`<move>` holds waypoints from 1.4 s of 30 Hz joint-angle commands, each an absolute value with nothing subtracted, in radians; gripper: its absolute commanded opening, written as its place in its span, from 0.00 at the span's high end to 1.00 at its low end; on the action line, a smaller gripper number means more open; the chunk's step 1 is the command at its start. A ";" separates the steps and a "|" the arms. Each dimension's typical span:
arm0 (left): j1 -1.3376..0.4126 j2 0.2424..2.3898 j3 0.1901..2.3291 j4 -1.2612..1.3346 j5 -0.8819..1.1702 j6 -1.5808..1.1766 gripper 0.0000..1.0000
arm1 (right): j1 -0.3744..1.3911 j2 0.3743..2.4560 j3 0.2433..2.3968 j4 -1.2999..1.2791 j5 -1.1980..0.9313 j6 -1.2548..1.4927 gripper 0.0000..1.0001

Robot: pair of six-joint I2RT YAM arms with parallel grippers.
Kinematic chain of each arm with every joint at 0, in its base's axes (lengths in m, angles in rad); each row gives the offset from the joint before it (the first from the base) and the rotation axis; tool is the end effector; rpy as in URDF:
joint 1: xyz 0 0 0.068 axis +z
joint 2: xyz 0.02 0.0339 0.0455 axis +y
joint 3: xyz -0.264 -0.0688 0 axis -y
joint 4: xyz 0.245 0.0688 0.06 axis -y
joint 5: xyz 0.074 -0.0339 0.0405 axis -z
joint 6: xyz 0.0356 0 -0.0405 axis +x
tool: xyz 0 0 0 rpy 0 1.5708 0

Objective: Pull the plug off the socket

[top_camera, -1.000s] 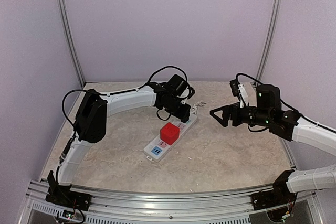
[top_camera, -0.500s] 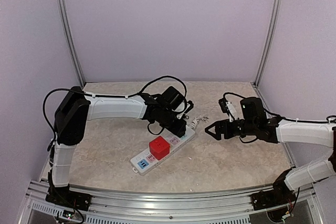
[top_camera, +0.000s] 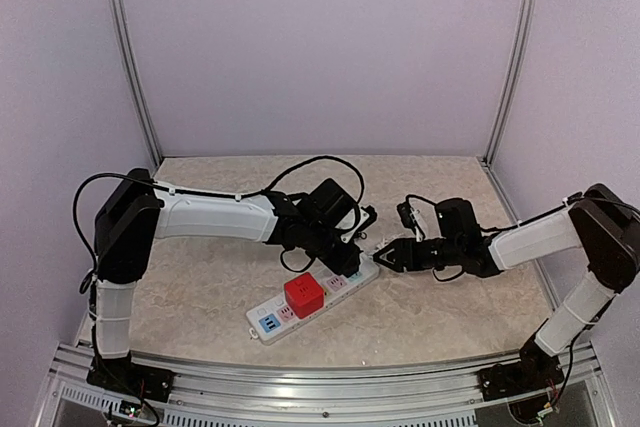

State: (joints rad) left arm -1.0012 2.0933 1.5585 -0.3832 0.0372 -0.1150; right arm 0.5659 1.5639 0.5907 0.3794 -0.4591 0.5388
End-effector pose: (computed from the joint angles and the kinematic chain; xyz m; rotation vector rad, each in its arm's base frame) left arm 0.2468 -0.3878 0.1820 1.1129 2.3075 -0.4997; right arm 0.2392 0.1706 0.1495 -0.3170 2.2973 1.0995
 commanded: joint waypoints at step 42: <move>-0.989 2.067 1.628 -0.435 0.123 -0.155 1.00 | 0.646 1.912 0.634 0.485 -0.392 0.623 0.71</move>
